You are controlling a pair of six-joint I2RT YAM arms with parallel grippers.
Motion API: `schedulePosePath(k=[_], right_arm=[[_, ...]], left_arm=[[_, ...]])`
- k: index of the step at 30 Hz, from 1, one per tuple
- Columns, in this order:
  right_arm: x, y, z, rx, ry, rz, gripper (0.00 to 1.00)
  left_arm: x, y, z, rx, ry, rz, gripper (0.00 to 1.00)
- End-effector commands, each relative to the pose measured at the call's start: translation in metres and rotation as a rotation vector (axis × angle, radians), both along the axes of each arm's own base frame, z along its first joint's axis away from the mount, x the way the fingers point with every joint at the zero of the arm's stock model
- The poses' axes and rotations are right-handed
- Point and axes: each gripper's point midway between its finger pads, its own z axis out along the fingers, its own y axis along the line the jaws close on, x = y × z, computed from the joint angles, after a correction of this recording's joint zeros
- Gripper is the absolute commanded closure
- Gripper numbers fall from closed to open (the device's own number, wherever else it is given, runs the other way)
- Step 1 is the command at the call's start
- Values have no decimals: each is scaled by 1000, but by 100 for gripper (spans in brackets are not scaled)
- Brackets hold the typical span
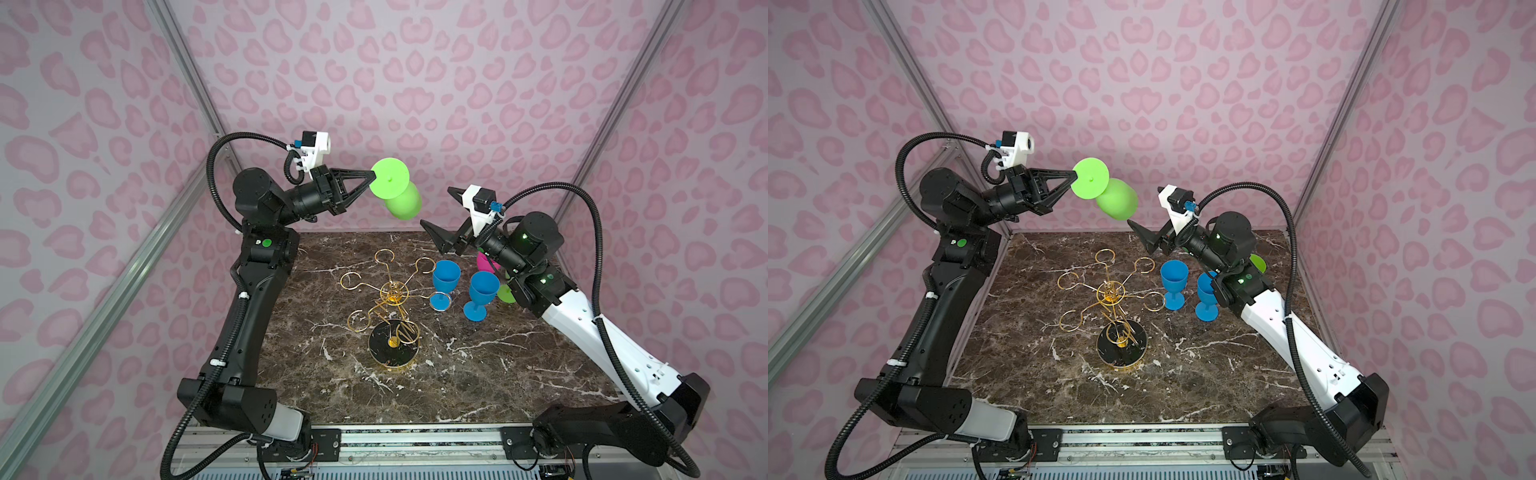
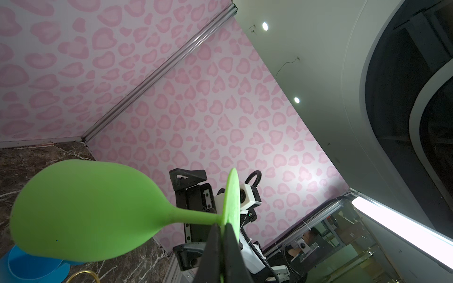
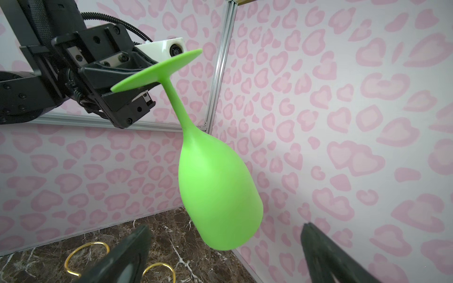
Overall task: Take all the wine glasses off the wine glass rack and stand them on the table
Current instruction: 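Move the right gripper to the glass bowl beside the left gripper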
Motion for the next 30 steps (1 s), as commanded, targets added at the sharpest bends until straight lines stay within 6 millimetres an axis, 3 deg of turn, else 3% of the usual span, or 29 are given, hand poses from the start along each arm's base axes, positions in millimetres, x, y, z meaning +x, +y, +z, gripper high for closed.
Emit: schedulePosePath(k=[1,8,13,16,30], right_arm=[[0,11,3,-17,-34,20,3],[6,31,-4,-40,-30,33,3],[15,36,-8,-33,-17,30,3],[15,38,5,-14,-43,26,3],[22,45,0,-28,-51,-16,6]], left_arm=[[-8,-3,12,-26,-49,-3,96],[-13,-9,13,-39,-36,-33,96],[-17,-11,14,-46,-29,-53,96],[-20,-13,14,-49,-25,-67,96],[-29,-15,16,-76,-3,-108,96]])
